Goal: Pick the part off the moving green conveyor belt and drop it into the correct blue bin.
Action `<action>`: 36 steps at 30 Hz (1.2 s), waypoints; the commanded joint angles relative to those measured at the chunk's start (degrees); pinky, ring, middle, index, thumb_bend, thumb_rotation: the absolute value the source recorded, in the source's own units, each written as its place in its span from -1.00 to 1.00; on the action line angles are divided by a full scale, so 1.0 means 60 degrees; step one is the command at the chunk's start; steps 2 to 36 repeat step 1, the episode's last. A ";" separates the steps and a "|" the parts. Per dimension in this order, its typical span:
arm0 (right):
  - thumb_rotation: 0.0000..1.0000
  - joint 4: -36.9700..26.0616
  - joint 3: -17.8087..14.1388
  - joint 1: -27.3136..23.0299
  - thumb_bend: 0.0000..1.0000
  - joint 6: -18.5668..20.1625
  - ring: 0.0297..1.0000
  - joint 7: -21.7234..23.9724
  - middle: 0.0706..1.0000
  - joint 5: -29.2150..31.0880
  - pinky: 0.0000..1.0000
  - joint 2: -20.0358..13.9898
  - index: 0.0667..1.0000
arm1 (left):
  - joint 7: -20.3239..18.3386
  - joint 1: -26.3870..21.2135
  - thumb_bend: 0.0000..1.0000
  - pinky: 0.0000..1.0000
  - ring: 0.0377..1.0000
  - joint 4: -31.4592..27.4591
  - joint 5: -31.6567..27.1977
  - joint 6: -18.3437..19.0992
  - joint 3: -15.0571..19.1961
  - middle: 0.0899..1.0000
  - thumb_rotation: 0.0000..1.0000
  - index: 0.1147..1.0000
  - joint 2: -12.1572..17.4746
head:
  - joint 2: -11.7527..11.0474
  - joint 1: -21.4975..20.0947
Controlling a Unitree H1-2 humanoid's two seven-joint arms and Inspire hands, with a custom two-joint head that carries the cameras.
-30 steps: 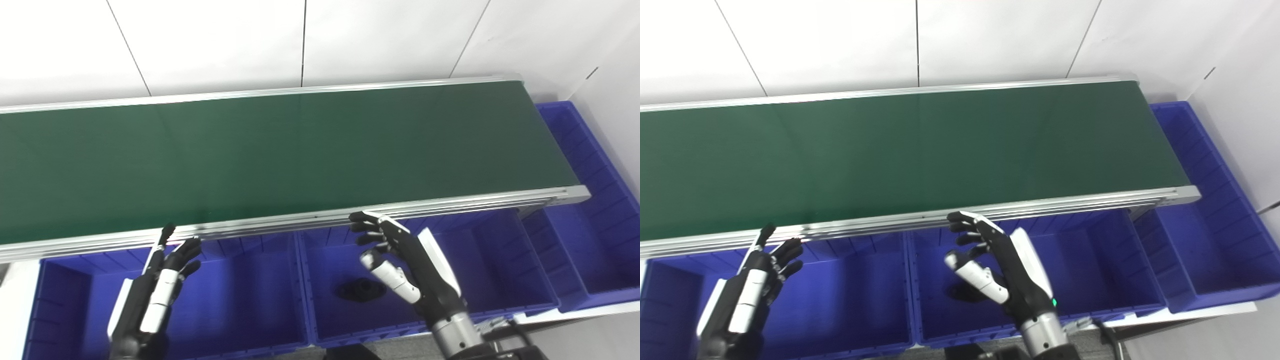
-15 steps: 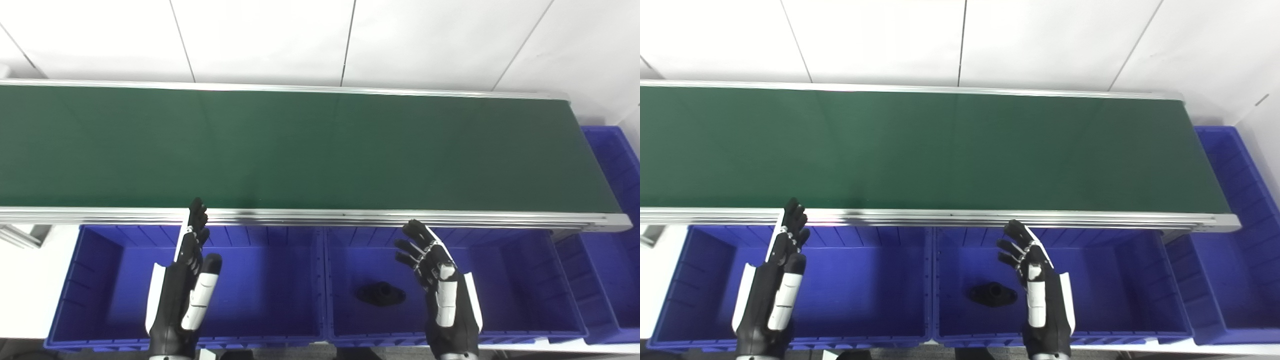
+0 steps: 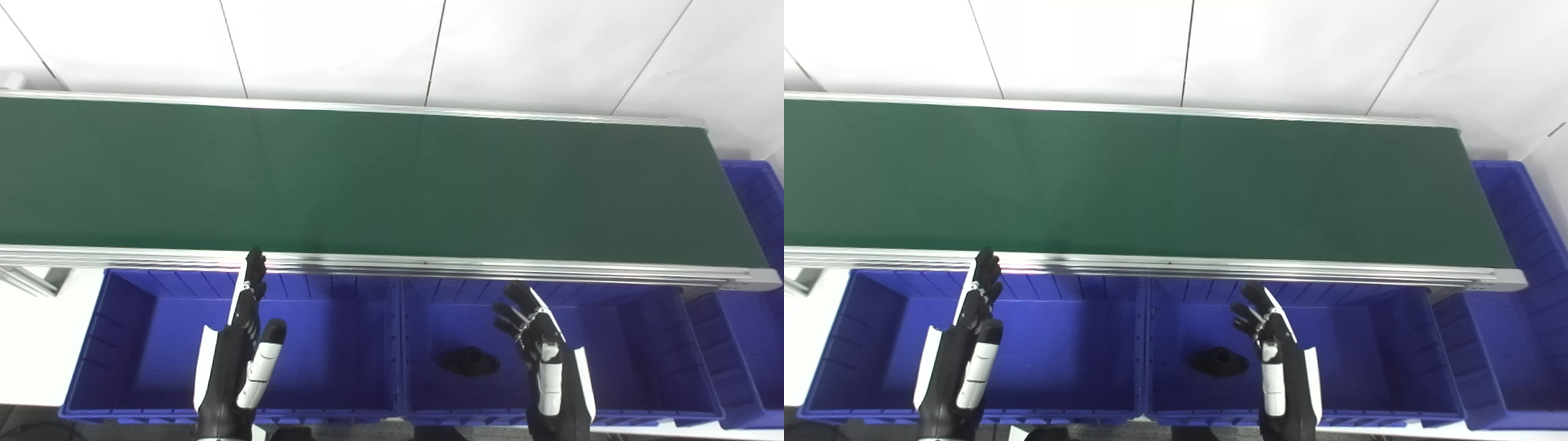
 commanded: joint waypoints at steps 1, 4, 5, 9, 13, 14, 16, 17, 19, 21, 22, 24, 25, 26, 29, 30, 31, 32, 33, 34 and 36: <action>1.00 -0.0042 0.0089 -0.0011 0.77 -0.0710 0.60 -0.0095 0.73 -0.0217 0.54 -0.0044 0.72 | 0.0096 0.0017 0.14 1.00 1.00 -0.0096 -0.0085 -0.0402 0.0014 1.00 0.86 1.00 -0.0024 | -0.0108 -0.0022; 1.00 -0.0042 0.0089 -0.0011 0.77 -0.0710 0.60 -0.0095 0.73 -0.0217 0.54 -0.0044 0.72 | 0.0096 0.0017 0.14 1.00 1.00 -0.0096 -0.0085 -0.0402 0.0014 1.00 0.86 1.00 -0.0024 | -0.0108 -0.0022; 1.00 -0.0042 0.0089 -0.0011 0.77 -0.0710 0.60 -0.0095 0.73 -0.0217 0.54 -0.0044 0.72 | 0.0096 0.0017 0.14 1.00 1.00 -0.0096 -0.0085 -0.0402 0.0014 1.00 0.86 1.00 -0.0024 | -0.0108 -0.0022; 1.00 -0.0042 0.0089 -0.0011 0.77 -0.0710 0.60 -0.0095 0.73 -0.0217 0.54 -0.0044 0.72 | 0.0096 0.0017 0.14 1.00 1.00 -0.0096 -0.0085 -0.0402 0.0014 1.00 0.86 1.00 -0.0024 | -0.0108 -0.0022; 1.00 -0.0042 0.0089 -0.0011 0.77 -0.0710 0.60 -0.0095 0.73 -0.0217 0.54 -0.0044 0.72 | 0.0096 0.0017 0.14 1.00 1.00 -0.0096 -0.0085 -0.0402 0.0014 1.00 0.86 1.00 -0.0024 | -0.0108 -0.0022; 1.00 -0.0042 0.0089 -0.0011 0.77 -0.0710 0.60 -0.0095 0.73 -0.0217 0.54 -0.0044 0.72 | 0.0096 0.0017 0.14 1.00 1.00 -0.0096 -0.0085 -0.0402 0.0014 1.00 0.86 1.00 -0.0024 | -0.0108 -0.0022; 1.00 -0.0042 0.0089 -0.0011 0.77 -0.0710 0.60 -0.0095 0.73 -0.0217 0.54 -0.0044 0.72 | 0.0096 0.0017 0.14 1.00 1.00 -0.0096 -0.0085 -0.0402 0.0014 1.00 0.86 1.00 -0.0024 | -0.0108 -0.0022; 1.00 -0.0042 0.0089 -0.0011 0.77 -0.0710 0.60 -0.0095 0.73 -0.0217 0.54 -0.0044 0.72 | 0.0096 0.0017 0.14 1.00 1.00 -0.0096 -0.0085 -0.0402 0.0014 1.00 0.86 1.00 -0.0024 | -0.0108 -0.0022; 1.00 -0.0042 0.0089 -0.0011 0.77 -0.0710 0.60 -0.0095 0.73 -0.0217 0.54 -0.0044 0.72 | 0.0096 0.0017 0.14 1.00 1.00 -0.0096 -0.0085 -0.0402 0.0014 1.00 0.86 1.00 -0.0024 | -0.0108 -0.0022; 1.00 -0.0042 0.0089 -0.0011 0.77 -0.0710 0.60 -0.0095 0.73 -0.0217 0.54 -0.0044 0.72 | 0.0096 0.0017 0.14 1.00 1.00 -0.0096 -0.0085 -0.0402 0.0014 1.00 0.86 1.00 -0.0024 | -0.0108 -0.0022; 1.00 -0.0042 0.0089 -0.0011 0.77 -0.0710 0.60 -0.0095 0.73 -0.0217 0.54 -0.0044 0.72 | 0.0096 0.0017 0.14 1.00 1.00 -0.0096 -0.0085 -0.0402 0.0014 1.00 0.86 1.00 -0.0024 | -0.0108 -0.0022; 1.00 -0.0042 0.0089 -0.0011 0.77 -0.0710 0.60 -0.0095 0.73 -0.0217 0.54 -0.0044 0.72 | 0.0096 0.0017 0.14 1.00 1.00 -0.0096 -0.0085 -0.0402 0.0014 1.00 0.86 1.00 -0.0024 | -0.0108 -0.0022; 1.00 -0.0042 0.0089 -0.0011 0.77 -0.0710 0.60 -0.0095 0.73 -0.0217 0.54 -0.0044 0.72 | 0.0096 0.0017 0.14 1.00 1.00 -0.0096 -0.0085 -0.0402 0.0014 1.00 0.86 1.00 -0.0024 | -0.0108 -0.0022; 1.00 -0.0042 0.0089 -0.0011 0.77 -0.0710 0.60 -0.0095 0.73 -0.0217 0.54 -0.0044 0.72 | 0.0096 0.0017 0.14 1.00 1.00 -0.0096 -0.0085 -0.0402 0.0014 1.00 0.86 1.00 -0.0024 | -0.0108 -0.0022; 1.00 -0.0042 0.0089 -0.0011 0.77 -0.0710 0.60 -0.0095 0.73 -0.0217 0.54 -0.0044 0.72 | 0.0096 0.0017 0.14 1.00 1.00 -0.0096 -0.0085 -0.0402 0.0014 1.00 0.86 1.00 -0.0024 | -0.0108 -0.0022; 1.00 -0.0042 0.0089 -0.0011 0.77 -0.0710 0.60 -0.0095 0.73 -0.0217 0.54 -0.0044 0.72 | 0.0096 0.0017 0.14 1.00 1.00 -0.0096 -0.0085 -0.0402 0.0014 1.00 0.86 1.00 -0.0024 | -0.0108 -0.0022; 1.00 -0.0042 0.0089 -0.0011 0.77 -0.0710 0.60 -0.0095 0.73 -0.0217 0.54 -0.0044 0.72 | 0.0096 0.0017 0.14 1.00 1.00 -0.0096 -0.0085 -0.0402 0.0014 1.00 0.86 1.00 -0.0024 | -0.0108 -0.0022; 1.00 -0.0042 0.0089 -0.0011 0.77 -0.0710 0.60 -0.0095 0.73 -0.0217 0.54 -0.0044 0.72 | 0.0096 0.0017 0.14 1.00 1.00 -0.0096 -0.0085 -0.0402 0.0014 1.00 0.86 1.00 -0.0024 | -0.0108 -0.0022; 1.00 -0.0042 0.0089 -0.0011 0.77 -0.0710 0.60 -0.0095 0.73 -0.0217 0.54 -0.0044 0.72 | 0.0096 0.0017 0.14 1.00 1.00 -0.0096 -0.0085 -0.0402 0.0014 1.00 0.86 1.00 -0.0024 | -0.0108 -0.0022; 1.00 -0.0042 0.0089 -0.0011 0.77 -0.0710 0.60 -0.0095 0.73 -0.0217 0.54 -0.0044 0.72 | 0.0096 0.0017 0.14 1.00 1.00 -0.0096 -0.0085 -0.0402 0.0014 1.00 0.86 1.00 -0.0024 | -0.0108 -0.0022; 1.00 -0.0042 0.0089 -0.0011 0.77 -0.0710 0.60 -0.0095 0.73 -0.0217 0.54 -0.0044 0.72 | 0.0096 0.0017 0.14 1.00 1.00 -0.0096 -0.0085 -0.0402 0.0014 1.00 0.86 1.00 -0.0024 | -0.0108 -0.0022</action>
